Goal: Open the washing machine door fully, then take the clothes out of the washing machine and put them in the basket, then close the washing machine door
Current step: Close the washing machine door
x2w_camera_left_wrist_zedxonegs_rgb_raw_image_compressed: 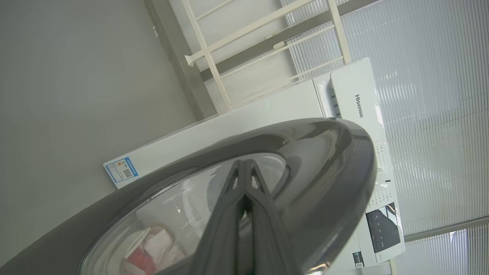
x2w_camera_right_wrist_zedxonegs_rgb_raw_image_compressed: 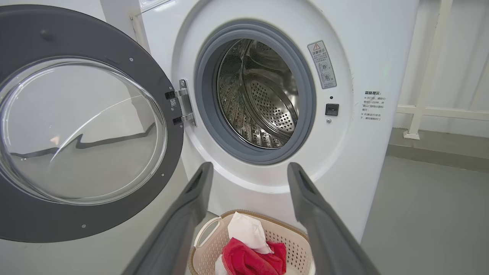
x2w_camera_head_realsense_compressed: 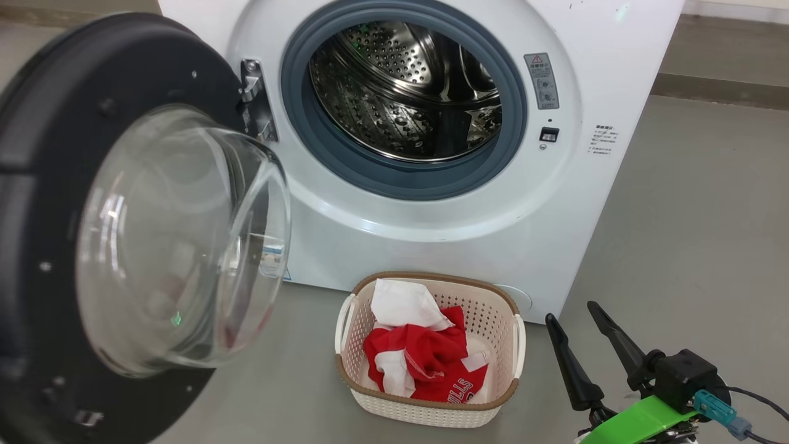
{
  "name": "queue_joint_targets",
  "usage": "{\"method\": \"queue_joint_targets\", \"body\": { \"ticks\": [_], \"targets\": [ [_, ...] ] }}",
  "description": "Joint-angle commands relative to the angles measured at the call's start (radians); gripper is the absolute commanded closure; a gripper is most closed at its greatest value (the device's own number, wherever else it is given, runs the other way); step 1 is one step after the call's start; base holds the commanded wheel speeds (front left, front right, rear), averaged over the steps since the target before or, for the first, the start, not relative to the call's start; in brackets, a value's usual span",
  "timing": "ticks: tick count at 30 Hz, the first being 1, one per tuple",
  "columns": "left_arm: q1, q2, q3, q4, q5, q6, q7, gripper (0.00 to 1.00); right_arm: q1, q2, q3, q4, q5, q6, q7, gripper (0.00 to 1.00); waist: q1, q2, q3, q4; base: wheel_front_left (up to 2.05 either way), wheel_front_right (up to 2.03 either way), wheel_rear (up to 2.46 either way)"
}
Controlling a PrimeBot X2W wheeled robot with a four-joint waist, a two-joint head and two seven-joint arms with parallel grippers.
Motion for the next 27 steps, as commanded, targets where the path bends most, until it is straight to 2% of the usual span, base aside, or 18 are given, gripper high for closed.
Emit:
{"method": "queue_joint_targets", "body": {
  "ticks": [1, 13, 27],
  "targets": [
    [0.028, -0.002, -0.019, -0.029, -0.010, -0.004, 0.030, 1.00, -0.023, -0.006, 0.011, -0.025, -0.008, 0.006, -0.006, 0.00, 0.0000, 0.0000, 0.000, 0.000, 0.00, 0.00, 0.00],
    [0.118, -0.100, -0.049, -0.234, -0.062, 0.017, 0.092, 1.00, -0.024, 0.001, 0.009, -0.027, -0.009, 0.006, -0.006, 0.00, 0.0000, 0.0000, 0.009, -0.008, 0.00, 0.00, 0.00],
    [0.229, -0.121, -0.150, -0.394, -0.163, 0.065, 0.100, 1.00, -0.028, 0.001, 0.007, -0.026, -0.009, 0.006, -0.006, 0.00, 0.0000, 0.0000, 0.013, -0.028, 0.00, 0.00, 0.00]
  ]
}}
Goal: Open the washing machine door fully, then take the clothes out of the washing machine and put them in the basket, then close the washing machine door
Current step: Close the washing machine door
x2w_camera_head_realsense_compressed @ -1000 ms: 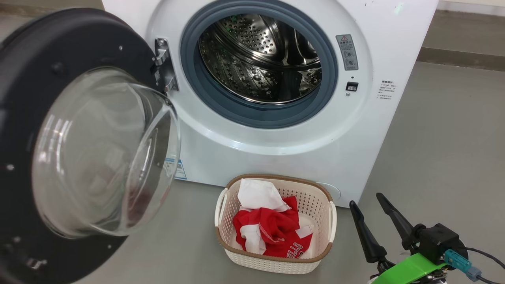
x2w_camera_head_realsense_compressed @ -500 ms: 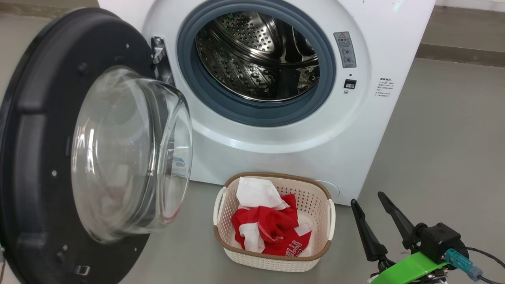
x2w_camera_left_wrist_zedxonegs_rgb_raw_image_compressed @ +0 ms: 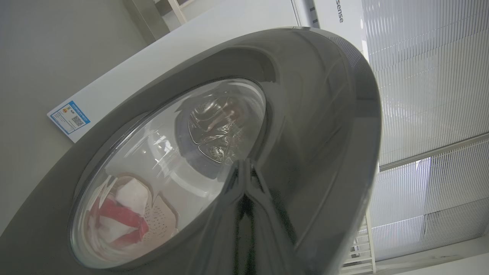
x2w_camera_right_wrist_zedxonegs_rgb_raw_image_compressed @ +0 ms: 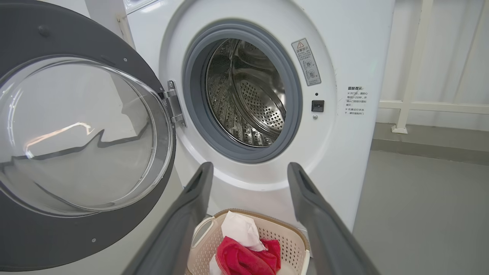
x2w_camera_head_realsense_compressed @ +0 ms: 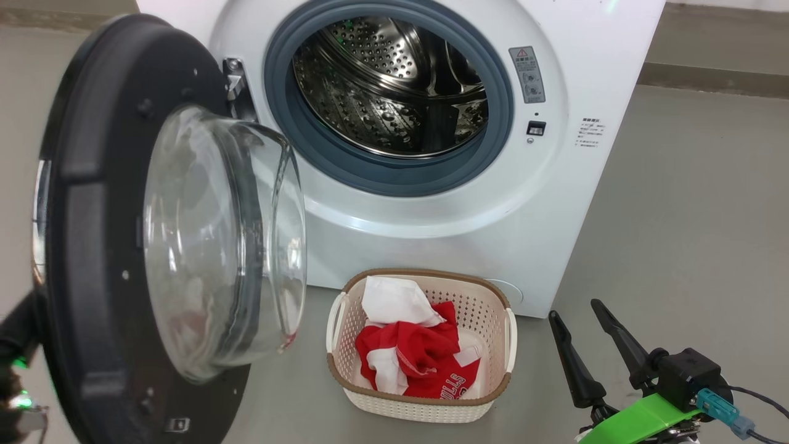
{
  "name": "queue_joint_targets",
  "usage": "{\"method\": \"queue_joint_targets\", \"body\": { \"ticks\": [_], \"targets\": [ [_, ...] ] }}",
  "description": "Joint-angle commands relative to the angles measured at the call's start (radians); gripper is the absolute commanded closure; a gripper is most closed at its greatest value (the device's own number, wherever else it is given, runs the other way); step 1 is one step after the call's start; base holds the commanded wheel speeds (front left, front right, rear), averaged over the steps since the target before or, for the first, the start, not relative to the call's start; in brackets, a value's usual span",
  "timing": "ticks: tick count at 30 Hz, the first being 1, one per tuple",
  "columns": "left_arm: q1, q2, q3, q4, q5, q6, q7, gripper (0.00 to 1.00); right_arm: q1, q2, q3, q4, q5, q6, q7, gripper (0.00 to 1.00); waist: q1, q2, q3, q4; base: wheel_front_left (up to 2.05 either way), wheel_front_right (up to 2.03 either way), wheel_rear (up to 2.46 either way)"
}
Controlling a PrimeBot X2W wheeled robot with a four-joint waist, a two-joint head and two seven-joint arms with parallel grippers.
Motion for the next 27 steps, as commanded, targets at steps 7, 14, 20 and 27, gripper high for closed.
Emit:
{"method": "queue_joint_targets", "body": {
  "ticks": [7, 14, 20, 27],
  "targets": [
    [0.056, 0.016, -0.089, -0.071, -0.074, 0.028, -0.044, 1.00, -0.029, -0.007, 0.024, -0.025, -0.009, 0.006, -0.006, 0.00, 0.0000, 0.0000, 0.002, -0.009, 0.00, 0.00, 0.00],
    [0.094, 0.016, -0.171, -0.098, -0.149, 0.038, -0.085, 1.00, -0.033, -0.008, 0.028, -0.023, -0.005, 0.006, -0.006, 0.00, 0.0000, 0.0000, 0.001, -0.026, 0.00, 0.00, 0.00],
    [0.121, 0.016, -0.226, -0.112, -0.196, 0.042, -0.130, 1.00, -0.035, -0.010, 0.033, -0.023, -0.003, 0.006, -0.006, 0.00, 0.0000, 0.0000, -0.004, -0.056, 0.00, 0.00, 0.00],
    [0.137, 0.015, -0.254, -0.118, -0.228, 0.037, -0.149, 1.00, -0.035, -0.012, 0.033, -0.026, -0.002, 0.006, -0.006, 0.00, 0.0000, 0.0000, -0.004, -0.080, 0.00, 0.00, 0.00]
  ]
}}
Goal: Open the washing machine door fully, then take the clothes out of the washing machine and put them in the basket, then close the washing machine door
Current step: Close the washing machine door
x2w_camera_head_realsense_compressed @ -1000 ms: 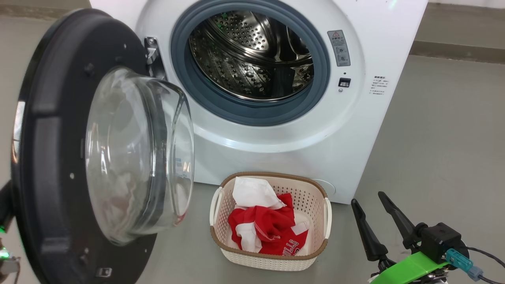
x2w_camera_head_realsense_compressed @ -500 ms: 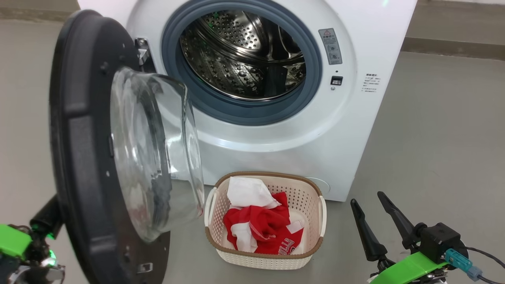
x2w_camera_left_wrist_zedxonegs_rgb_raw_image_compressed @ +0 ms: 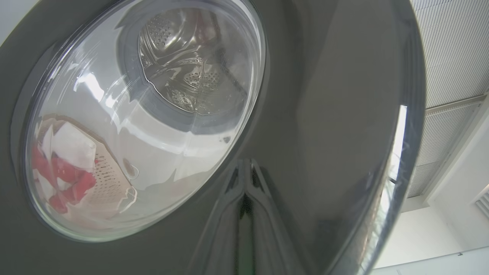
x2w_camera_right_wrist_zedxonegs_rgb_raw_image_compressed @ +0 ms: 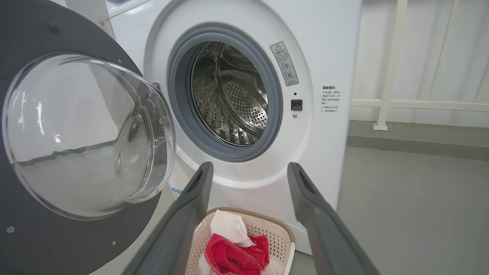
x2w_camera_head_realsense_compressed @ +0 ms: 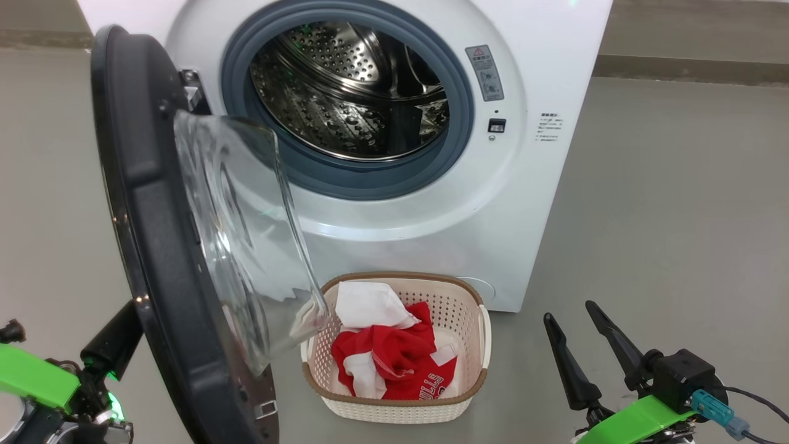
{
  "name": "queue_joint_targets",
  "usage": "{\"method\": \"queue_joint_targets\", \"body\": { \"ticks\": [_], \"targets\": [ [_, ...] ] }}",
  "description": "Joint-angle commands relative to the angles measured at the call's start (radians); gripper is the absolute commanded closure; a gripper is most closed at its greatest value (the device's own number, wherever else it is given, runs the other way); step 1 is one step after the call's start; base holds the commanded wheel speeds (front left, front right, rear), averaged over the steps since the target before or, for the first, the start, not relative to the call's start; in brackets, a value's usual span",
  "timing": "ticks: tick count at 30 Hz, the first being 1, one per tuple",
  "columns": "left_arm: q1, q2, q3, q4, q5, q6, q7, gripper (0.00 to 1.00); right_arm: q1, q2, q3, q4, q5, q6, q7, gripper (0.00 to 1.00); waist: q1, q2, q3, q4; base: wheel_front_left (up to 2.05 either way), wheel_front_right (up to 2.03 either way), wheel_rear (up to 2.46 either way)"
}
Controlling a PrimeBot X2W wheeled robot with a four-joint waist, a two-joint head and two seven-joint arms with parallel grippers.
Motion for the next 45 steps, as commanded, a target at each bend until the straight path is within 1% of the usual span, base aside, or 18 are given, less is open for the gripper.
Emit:
{"method": "queue_joint_targets", "body": {
  "ticks": [1, 7, 11, 12, 13, 14, 15, 16, 17, 18, 20, 23, 27, 32, 35, 37, 39, 45],
  "targets": [
    [-0.010, 0.017, 0.009, -0.040, -0.011, -0.006, 0.003, 1.00, -0.034, -0.012, 0.020, -0.027, -0.002, 0.006, -0.006, 0.00, 0.0000, -0.0001, 0.001, -0.008, 0.00, 0.00, 0.00],
    [-0.005, 0.017, -0.001, -0.039, -0.022, -0.016, -0.007, 1.00, -0.034, -0.013, 0.021, -0.027, -0.001, 0.006, -0.006, 0.00, 0.0000, -0.0001, 0.005, -0.016, 0.00, 0.00, 0.00],
    [-0.005, 0.018, 0.006, -0.039, -0.017, -0.039, -0.030, 1.00, -0.034, -0.013, 0.018, -0.027, -0.002, 0.006, -0.006, 0.00, 0.0000, -0.0001, 0.007, -0.015, 0.00, 0.00, 0.00],
    [-0.005, 0.018, 0.006, -0.039, -0.017, -0.039, -0.030, 1.00, -0.034, -0.013, 0.018, -0.027, -0.002, 0.006, -0.006, 0.00, 0.0000, -0.0001, 0.007, -0.015, 0.00, 0.00, 0.00],
    [-0.006, 0.019, 0.010, -0.041, -0.011, -0.050, -0.040, 0.94, -0.034, -0.013, 0.017, -0.027, -0.002, 0.006, -0.006, 0.00, 0.0000, -0.0001, 0.007, -0.014, 0.00, 0.00, 0.00],
    [-0.006, 0.023, 0.015, -0.047, 0.002, -0.069, -0.058, 0.74, -0.034, -0.013, 0.016, -0.028, -0.002, 0.006, -0.006, 0.00, 0.0000, -0.0001, 0.008, -0.013, 0.00, 0.00, 0.00],
    [-0.008, 0.026, 0.019, -0.053, 0.017, -0.094, -0.078, 0.27, -0.034, -0.013, 0.015, -0.028, -0.002, 0.006, -0.006, 0.00, 0.0000, -0.0001, 0.008, -0.011, 0.00, 0.00, 0.00],
    [-0.009, 0.031, 0.018, -0.059, 0.034, -0.122, -0.095, 0.00, -0.034, -0.013, 0.014, -0.028, -0.002, 0.006, -0.006, 0.00, 0.0000, -0.0001, 0.009, -0.010, 0.00, 0.00, 0.00],
    [-0.008, 0.034, 0.016, -0.064, 0.051, -0.150, -0.112, 0.00, -0.034, -0.012, 0.014, -0.028, -0.002, 0.006, -0.006, 0.00, 0.0000, -0.0001, 0.009, -0.009, 0.00, 0.00, 0.00],
    [-0.006, 0.034, 0.017, -0.065, 0.066, -0.166, -0.132, 0.00, -0.034, -0.012, 0.013, -0.027, -0.002, 0.006, -0.006, 0.00, 0.0000, -0.0001, 0.009, -0.007, 0.00, 0.00, 0.00],
    [-0.004, 0.041, 0.020, -0.070, 0.112, -0.189, -0.178, 0.00, -0.034, -0.011, 0.013, -0.026, -0.003, 0.006, -0.006, 0.00, 0.0000, -0.0001, 0.010, -0.003, 0.00, 0.00, 0.00],
    [0.002, 0.061, 0.011, -0.076, 0.212, -0.214, -0.267, 0.00, -0.035, -0.009, 0.015, -0.026, -0.003, 0.006, -0.006, 0.00, 0.0000, -0.0001, 0.012, 0.000, 0.00, 0.00, 0.00],
    [0.039, 0.121, -0.047, -0.074, 0.440, -0.226, -0.433, 0.00, -0.039, -0.010, 0.016, -0.025, -0.003, 0.006, -0.006, 0.00, 0.0000, -0.0001, 0.017, 0.002, 0.00, 0.00, 0.00],
    [0.094, 0.219, -0.156, -0.045, 0.734, -0.228, -0.682, 0.00, -0.042, -0.010, 0.016, -0.024, -0.003, 0.006, -0.006, 0.00, 0.0000, -0.0001, 0.022, 0.001, 0.00, 0.00, 0.00],
    [0.110, 0.247, -0.198, 0.000, 0.874, -0.226, -0.810, 0.00, -0.043, -0.010, 0.016, -0.023, -0.003, 0.006, -0.006, 0.00, 0.0000, -0.0001, 0.021, 0.001, 0.00, 0.00, 0.00],
    [0.112, 0.250, -0.205, 0.026, 0.935, -0.212, -0.885, 0.00, -0.042, -0.009, 0.016, -0.023, -0.004, 0.006, -0.006, 0.00, 0.0000, -0.0001, 0.020, 0.000, 0.00, 0.00, 0.00],
    [0.118, 0.247, -0.206, 0.054, 0.972, -0.196, -0.942, 0.00, -0.042, -0.009, 0.016, -0.023, -0.004, 0.006, -0.006, 0.00, 0.0000, -0.0001, 0.018, -0.001, 0.00, 0.00, 0.00],
    [0.142, 0.220, -0.186, 0.126, 1.019, -0.154, -1.003, 0.00, -0.043, -0.007, 0.016, -0.025, -0.004, 0.006, -0.006, 0.00, 0.0000, -0.0001, 0.017, -0.004, 0.00, 0.00, 0.00]
  ]
}}
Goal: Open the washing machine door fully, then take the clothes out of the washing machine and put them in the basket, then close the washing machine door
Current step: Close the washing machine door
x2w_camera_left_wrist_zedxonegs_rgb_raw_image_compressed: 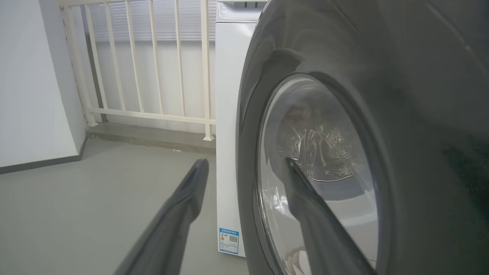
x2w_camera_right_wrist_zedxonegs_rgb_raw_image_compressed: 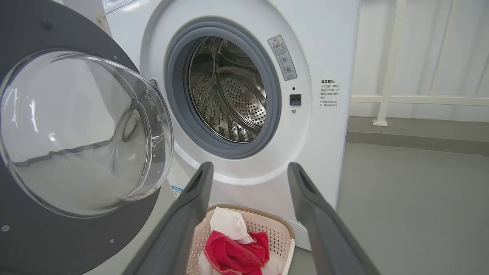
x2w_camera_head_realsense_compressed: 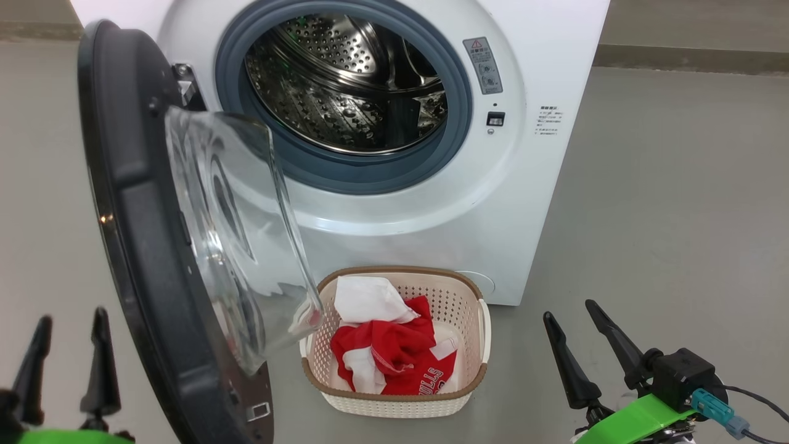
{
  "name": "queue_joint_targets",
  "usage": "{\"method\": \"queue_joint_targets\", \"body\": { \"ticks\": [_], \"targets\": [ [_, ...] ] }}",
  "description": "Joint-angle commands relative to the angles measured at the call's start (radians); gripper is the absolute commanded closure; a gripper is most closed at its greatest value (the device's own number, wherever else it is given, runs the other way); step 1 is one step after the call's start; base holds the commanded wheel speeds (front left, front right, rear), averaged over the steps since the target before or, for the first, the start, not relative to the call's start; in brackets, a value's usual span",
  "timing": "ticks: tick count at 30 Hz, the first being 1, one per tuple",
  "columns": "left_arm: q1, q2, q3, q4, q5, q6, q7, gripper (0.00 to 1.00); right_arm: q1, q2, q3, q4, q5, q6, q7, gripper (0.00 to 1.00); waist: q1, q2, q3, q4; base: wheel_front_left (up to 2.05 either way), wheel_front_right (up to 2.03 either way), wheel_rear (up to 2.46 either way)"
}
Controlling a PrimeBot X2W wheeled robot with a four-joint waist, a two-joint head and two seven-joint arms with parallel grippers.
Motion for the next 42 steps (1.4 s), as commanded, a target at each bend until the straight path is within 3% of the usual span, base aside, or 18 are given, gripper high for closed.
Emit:
{"method": "queue_joint_targets", "body": {
  "ticks": [1, 12, 19, 42],
  "targets": [
    [-0.004, 0.016, 0.042, -0.007, 0.011, 0.009, -0.012, 0.00, -0.041, -0.007, 0.015, -0.025, -0.004, 0.006, -0.006, 0.00, 0.0000, 0.0000, 0.000, -0.001, 0.00, 0.00, 0.00],
    [0.024, -0.056, 0.097, -0.005, 0.093, 0.022, -0.021, 0.00, -0.044, -0.007, 0.012, -0.027, -0.004, 0.006, -0.006, 0.00, 0.0000, 0.0000, 0.001, 0.003, 0.00, 0.00, 0.00],
    [0.042, -0.112, 0.132, 0.001, 0.140, -0.007, -0.022, 0.00, -0.045, -0.007, 0.015, -0.026, -0.004, 0.006, -0.006, 0.00, 0.0000, 0.0000, 0.002, 0.005, 0.00, 0.00, 0.00],
    [0.044, -0.162, 0.178, 0.036, 0.220, -0.054, -0.022, 0.00, -0.047, -0.009, 0.024, -0.022, -0.001, 0.006, -0.006, 0.00, 0.0000, 0.0000, -0.001, 0.005, 0.00, 0.00, 0.00]
  ]
}}
